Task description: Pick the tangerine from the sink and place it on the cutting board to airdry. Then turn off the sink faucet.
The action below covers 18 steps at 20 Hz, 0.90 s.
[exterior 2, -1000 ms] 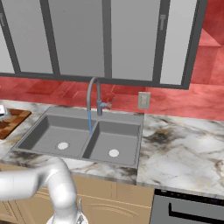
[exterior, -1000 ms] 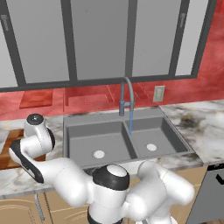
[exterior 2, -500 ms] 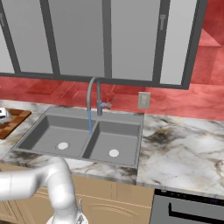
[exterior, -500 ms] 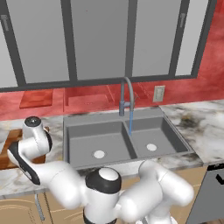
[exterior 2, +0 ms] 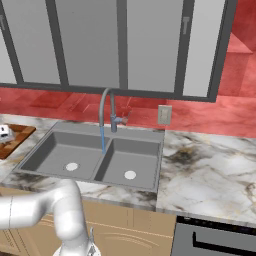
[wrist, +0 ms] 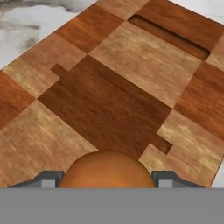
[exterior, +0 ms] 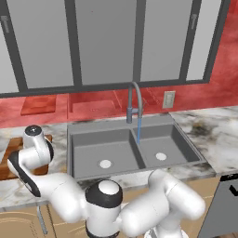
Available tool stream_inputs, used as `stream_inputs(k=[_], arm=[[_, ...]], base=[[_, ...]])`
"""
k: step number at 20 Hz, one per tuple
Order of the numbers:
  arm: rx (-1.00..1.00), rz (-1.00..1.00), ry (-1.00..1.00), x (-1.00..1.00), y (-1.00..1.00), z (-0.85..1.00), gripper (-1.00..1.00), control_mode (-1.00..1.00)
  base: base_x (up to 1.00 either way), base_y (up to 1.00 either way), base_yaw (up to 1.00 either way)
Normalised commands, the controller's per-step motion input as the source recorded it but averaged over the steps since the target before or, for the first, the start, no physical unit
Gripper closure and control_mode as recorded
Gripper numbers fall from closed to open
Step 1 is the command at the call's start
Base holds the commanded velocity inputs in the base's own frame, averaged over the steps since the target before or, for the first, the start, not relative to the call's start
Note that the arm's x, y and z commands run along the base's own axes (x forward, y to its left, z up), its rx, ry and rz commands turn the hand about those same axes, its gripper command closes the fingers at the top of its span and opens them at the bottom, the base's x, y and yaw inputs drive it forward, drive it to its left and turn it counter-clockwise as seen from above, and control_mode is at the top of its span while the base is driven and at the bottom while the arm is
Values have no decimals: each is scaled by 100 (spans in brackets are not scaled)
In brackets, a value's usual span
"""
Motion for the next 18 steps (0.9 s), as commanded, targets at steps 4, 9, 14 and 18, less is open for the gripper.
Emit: stream_inputs(k=[4,9,14,18], arm=[[-2,0,3,12,7,-22,100,-100],[-3,0,4,10,10,-25,100,-100],[-4,0,3,7,11,-27,-100,-100],[-3,0,2,-4,-3,-18,-100,-100]], base=[[0,0,0],[0,0,0],[0,0,0],[0,0,0]])
